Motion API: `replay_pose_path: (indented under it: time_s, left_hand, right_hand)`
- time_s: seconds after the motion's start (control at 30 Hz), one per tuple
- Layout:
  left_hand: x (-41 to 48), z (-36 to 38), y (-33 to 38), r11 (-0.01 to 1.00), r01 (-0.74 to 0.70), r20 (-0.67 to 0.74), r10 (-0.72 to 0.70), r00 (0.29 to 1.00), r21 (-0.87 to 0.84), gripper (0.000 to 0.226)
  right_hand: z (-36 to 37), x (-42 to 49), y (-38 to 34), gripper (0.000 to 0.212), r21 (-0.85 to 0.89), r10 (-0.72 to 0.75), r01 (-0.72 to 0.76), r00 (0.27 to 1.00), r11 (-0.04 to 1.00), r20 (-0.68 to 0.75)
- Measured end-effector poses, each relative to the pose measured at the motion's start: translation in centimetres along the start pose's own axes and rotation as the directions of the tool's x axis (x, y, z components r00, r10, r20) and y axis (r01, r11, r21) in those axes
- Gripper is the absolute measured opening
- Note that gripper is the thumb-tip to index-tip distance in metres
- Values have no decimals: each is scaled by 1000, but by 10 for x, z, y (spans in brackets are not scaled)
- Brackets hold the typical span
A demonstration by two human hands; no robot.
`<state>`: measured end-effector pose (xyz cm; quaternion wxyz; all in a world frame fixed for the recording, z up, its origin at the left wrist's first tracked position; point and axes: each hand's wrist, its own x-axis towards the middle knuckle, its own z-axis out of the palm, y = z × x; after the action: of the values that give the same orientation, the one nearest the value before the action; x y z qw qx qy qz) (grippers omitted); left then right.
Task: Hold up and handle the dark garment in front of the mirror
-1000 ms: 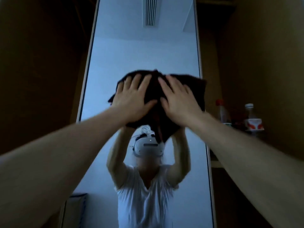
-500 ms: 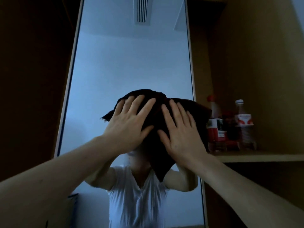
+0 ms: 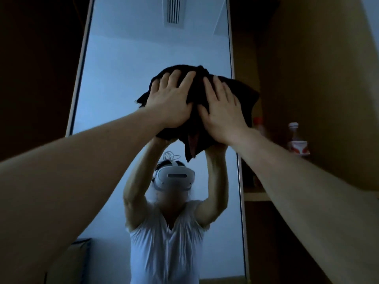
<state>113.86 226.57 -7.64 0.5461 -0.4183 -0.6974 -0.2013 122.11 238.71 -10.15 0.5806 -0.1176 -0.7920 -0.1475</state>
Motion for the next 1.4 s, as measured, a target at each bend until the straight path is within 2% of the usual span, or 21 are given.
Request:
replay_pose_path:
  time_s: [0.23,0.33,0.47,0.57,0.73,0.87,1.0,1.2,1.3,1.4]
  left_hand:
    - [-97,30,15,988,-147,16,147,989,53,69]
    - [-158,48,19,969,-245,15,244,970,35,67]
    - [-219,60,24,964,-265,56,264,963,20,59]
    - [-204,55,22,971,-238,75,238,968,-4,60]
    - [-126,32,18,990,-138,51,136,989,41,70]
    - [-102,28,18,995,-81,36,79,996,58,66]
    - [-143,47,17,989,-141,8,141,990,52,68]
    - [-221,72,15,965,-258,31,257,966,49,59]
    - [-203,70,6,948,-311,7,311,950,69,61]
    - [-166,60,2,963,-261,-16,263,965,71,66]
  right_hand:
    - [45,-116,-11,58,32,65,-61,983,998,-169]
    - [61,-190,-26,56,55,108,-103,988,993,-110]
    - [73,-249,-44,54,76,133,-131,991,988,-24]
    - [69,-228,-42,53,67,138,-136,990,988,-22]
    - [46,-139,-20,55,-1,61,-61,993,998,-103]
    - [36,-111,-18,57,40,55,-52,995,998,-77]
    - [58,-160,-24,55,26,51,-47,986,999,-157]
    - [82,-242,-35,54,7,19,-18,991,1000,-130]
    - [79,-225,-28,54,-7,-21,21,990,1000,-140]
    - [68,-185,-20,55,15,-8,11,983,1000,-184]
